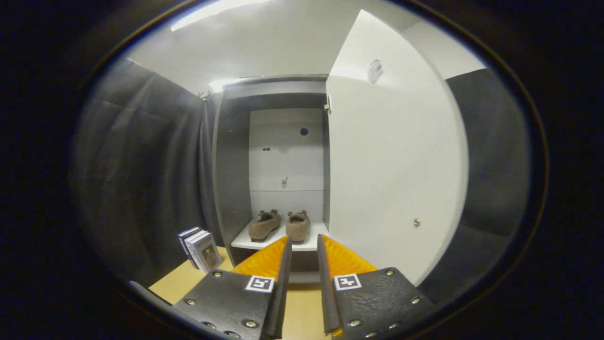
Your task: Open the shoe cabinet door, grab the shoes and put them into the shoe cabinet, then close the shoe cabinet door.
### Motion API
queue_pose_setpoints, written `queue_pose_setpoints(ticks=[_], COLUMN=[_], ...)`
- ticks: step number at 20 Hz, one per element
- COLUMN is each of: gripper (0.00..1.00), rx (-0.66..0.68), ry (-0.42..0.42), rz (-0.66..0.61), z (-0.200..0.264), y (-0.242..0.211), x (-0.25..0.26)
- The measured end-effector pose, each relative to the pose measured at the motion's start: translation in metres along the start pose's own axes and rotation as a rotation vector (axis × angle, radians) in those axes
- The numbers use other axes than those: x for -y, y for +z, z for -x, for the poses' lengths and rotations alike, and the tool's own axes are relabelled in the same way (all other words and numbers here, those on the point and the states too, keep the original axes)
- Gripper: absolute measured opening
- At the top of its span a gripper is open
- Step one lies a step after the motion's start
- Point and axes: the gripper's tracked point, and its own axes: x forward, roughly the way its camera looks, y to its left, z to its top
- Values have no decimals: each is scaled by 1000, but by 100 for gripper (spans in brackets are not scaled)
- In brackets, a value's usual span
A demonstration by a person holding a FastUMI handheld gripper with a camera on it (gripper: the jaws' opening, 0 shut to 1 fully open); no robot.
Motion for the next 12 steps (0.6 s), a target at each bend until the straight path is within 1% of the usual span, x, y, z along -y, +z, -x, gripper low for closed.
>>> queue_pose_setpoints(ticks=[4, 7, 12], gripper=[32, 32, 32], rx=[31, 50, 65], ry=[-5, -46, -129], rz=[-10, -11, -27], z=[33, 52, 66], y=[10, 17, 25], x=[21, 45, 89])
